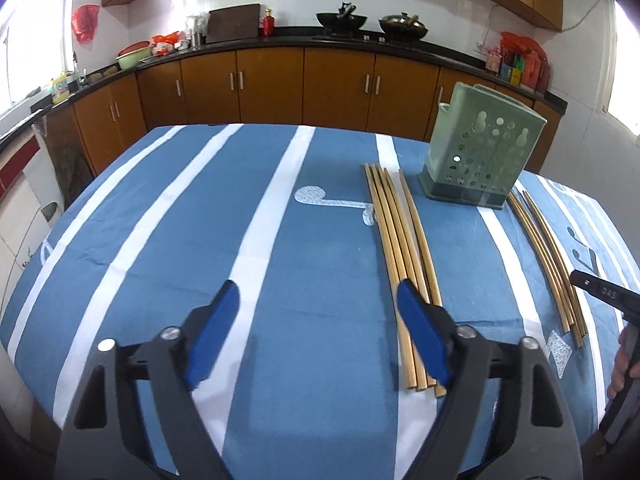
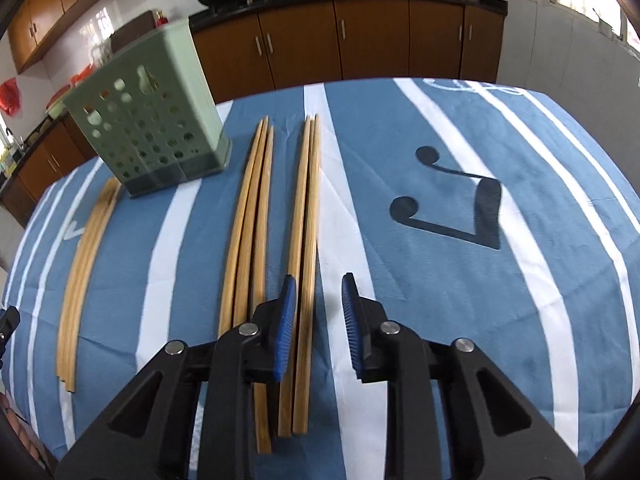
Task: Organize utensils
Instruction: 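Close the left gripper on one bamboo chopstick while the right gripper grasps another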
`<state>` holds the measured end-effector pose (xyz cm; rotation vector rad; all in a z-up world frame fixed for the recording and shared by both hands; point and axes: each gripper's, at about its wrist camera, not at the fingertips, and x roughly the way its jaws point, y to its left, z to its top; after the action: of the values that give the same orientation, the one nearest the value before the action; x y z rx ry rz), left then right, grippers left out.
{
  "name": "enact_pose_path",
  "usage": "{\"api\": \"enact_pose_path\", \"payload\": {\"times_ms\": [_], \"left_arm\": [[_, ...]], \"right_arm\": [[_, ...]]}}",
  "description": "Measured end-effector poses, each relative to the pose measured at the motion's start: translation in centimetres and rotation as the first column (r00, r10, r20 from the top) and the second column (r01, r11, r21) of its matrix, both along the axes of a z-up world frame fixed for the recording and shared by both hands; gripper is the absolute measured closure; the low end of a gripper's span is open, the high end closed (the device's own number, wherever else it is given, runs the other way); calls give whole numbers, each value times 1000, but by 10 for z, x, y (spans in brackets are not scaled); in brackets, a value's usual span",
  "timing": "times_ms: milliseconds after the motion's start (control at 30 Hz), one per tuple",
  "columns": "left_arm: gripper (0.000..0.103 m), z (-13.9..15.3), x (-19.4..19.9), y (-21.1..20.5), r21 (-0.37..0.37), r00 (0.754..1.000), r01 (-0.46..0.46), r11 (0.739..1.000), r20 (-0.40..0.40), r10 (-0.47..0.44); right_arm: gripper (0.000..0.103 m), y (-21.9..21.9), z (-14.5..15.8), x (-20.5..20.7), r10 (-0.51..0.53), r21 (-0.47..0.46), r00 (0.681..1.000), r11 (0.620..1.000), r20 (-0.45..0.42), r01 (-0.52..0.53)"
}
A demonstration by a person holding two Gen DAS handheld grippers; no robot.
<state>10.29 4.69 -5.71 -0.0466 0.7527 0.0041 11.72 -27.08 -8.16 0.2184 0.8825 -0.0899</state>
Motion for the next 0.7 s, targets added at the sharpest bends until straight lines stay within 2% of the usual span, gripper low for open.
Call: {"api": "enact_pose_path", "payload": {"times_ms": [133, 200, 333, 500, 700], "left_arm": [[39, -3, 8, -4, -17, 999, 34, 999, -20, -34], [48, -6, 14, -6, -39, 997, 62, 997, -41, -63], [60, -11, 25, -13, -57, 992, 102, 993, -69, -105], [72, -21, 38, -23, -97, 978, 159, 982, -121, -170], [81, -30, 44, -35, -69, 966, 190, 979, -164, -199]], "right_arm": [[91, 1, 2, 2, 19, -14, 1000, 1000, 1, -19], [95, 0, 0, 3, 19, -30, 1000, 999, -19, -19], [95, -5, 0, 4, -10, -71, 1000, 997, -8, 10], [95, -10, 0, 2, -24, -61, 1000, 998, -2, 24], [95, -10, 1, 1, -18, -59, 1000, 998, 5, 18]]}}
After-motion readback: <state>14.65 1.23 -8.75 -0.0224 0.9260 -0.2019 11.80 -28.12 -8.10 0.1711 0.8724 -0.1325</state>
